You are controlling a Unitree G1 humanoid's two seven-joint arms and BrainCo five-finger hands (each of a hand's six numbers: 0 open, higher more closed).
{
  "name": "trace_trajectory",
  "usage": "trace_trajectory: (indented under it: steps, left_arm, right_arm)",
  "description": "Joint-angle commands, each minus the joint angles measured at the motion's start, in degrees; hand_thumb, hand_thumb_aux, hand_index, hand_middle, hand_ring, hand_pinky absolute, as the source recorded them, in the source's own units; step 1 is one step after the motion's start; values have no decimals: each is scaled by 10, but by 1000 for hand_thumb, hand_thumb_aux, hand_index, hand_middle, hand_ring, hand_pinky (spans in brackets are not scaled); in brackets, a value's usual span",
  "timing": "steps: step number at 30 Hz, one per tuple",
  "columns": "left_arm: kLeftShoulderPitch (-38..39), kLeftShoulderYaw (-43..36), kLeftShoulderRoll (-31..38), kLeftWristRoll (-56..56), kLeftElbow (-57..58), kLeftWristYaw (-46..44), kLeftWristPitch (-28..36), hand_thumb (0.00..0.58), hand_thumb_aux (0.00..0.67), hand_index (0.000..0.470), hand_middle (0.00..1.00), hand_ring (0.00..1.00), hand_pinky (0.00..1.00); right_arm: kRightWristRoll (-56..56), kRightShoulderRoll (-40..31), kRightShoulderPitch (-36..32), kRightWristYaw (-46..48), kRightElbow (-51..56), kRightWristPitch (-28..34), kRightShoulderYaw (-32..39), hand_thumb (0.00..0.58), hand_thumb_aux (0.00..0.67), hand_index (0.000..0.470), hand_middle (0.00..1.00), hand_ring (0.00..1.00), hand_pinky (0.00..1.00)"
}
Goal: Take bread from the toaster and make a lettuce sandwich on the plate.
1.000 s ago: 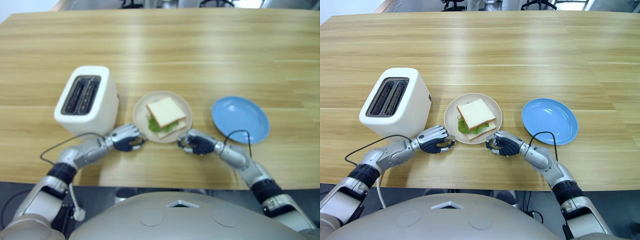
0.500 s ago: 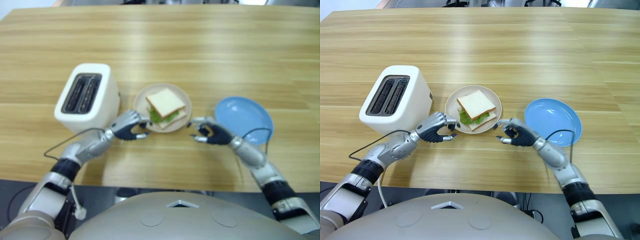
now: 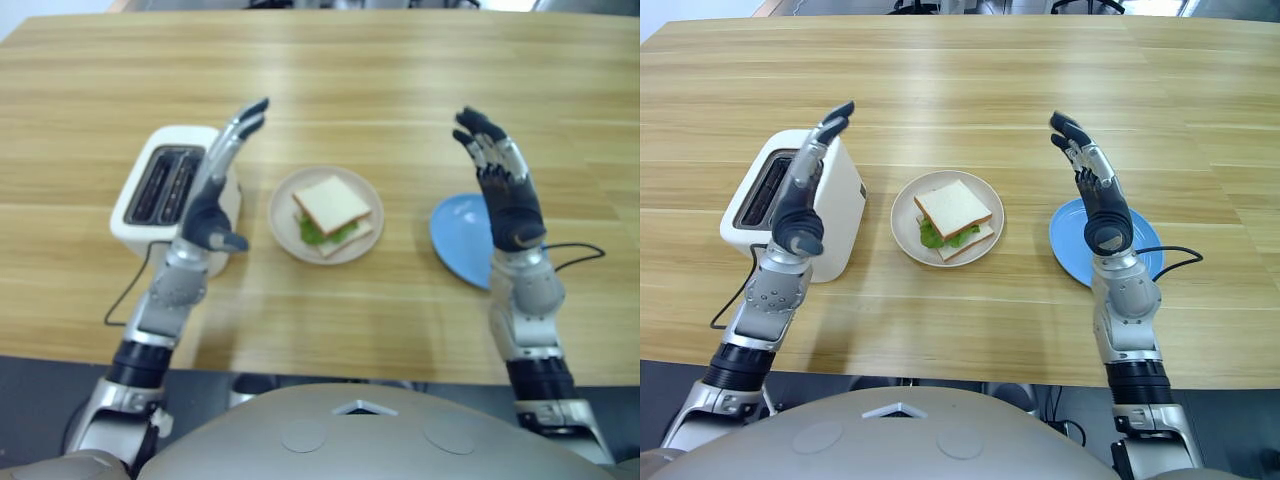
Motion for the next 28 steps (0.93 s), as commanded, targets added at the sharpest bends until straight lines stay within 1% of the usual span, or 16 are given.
trace_trajectory:
  steps: [1,4,7,16,28]
  left_arm:
    - [-2,26,-16,-16,-17,-13,18,0,0,0,0,0,0]
    - [-5,40,-24,-21,-21,-22,21,0,0,0,0,0,0]
    - [-5,50,-30,-21,-21,-29,22,0,0,0,0,0,0]
    - [-5,65,-50,-16,-20,-46,20,0,0,0,0,0,0]
    - [-17,79,-60,-14,-1,-55,18,0,0,0,0,0,0]
  right_arm:
    - [-29,12,-13,0,12,-10,-22,0,0,0,0,0,0]
    - [-49,17,-20,-8,17,-24,-46,0,0,0,0,0,0]
    - [-44,18,-30,-9,18,-26,-57,0,0,0,0,0,0]
    - [-33,18,-35,10,11,-34,-56,0,0,0,0,0,0]
    - [-38,18,-52,16,38,-31,-59,0,0,0,0,0,0]
